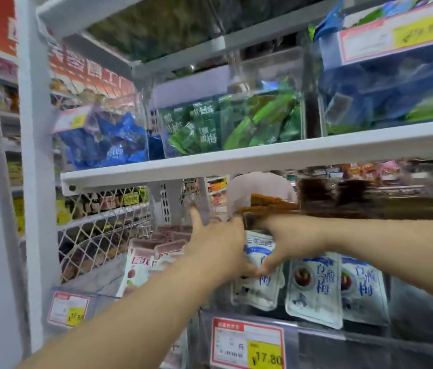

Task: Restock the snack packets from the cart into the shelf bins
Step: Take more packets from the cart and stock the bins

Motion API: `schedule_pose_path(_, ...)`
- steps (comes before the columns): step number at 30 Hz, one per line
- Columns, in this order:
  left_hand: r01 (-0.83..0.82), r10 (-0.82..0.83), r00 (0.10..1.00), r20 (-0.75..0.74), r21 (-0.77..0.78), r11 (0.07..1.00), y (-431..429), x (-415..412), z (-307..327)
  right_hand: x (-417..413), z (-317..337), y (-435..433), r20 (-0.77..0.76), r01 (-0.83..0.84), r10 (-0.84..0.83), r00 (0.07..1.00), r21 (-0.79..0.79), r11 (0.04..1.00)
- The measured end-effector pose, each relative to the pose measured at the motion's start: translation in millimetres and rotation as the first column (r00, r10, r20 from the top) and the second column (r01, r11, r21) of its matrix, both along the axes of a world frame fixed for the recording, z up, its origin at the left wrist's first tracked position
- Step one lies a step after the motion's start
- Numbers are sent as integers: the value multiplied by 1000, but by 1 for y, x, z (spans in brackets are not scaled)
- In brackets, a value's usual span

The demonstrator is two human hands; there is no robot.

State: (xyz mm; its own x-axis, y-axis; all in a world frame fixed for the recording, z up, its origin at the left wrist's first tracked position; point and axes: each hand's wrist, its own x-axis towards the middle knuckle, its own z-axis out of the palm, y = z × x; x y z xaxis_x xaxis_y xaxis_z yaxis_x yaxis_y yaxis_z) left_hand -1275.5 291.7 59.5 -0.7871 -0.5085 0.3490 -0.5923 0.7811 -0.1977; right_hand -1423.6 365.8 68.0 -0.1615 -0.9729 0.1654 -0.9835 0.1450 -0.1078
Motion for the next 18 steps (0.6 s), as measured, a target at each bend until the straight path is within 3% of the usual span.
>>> schedule_pose_path(5,28,3,990,139,-216,976,3,-5,0,-7,-19,-15,-168,72,-53,984,111,991)
schedule_pose_path(10,137,-98,988,117,-386,912,9,0,-4,-14,-22,-12,-275,203,-161,948,131,970)
schedule_pose_path(11,208,-167,975,143,-355,911,10,1,-4,-12,-21,-10,-274,211,-168,947,134,968)
schedule_pose_path(13,309,-283,928,243,-75,948,12,3,-5,-12,-18,-9,-286,221,-177,942,128,967)
schedule_pose_path(15,229,-338,873,352,315,921,12,-2,-5,-10,-14,-12,-278,246,-202,939,133,960)
schedule_pose_path(16,160,-352,848,397,441,883,13,-6,-7,-9,-12,-12,-270,256,-212,939,139,957)
schedule_pose_path(18,85,-371,790,489,512,855,15,-14,-11,-7,-10,-13,-256,257,-216,942,139,956)
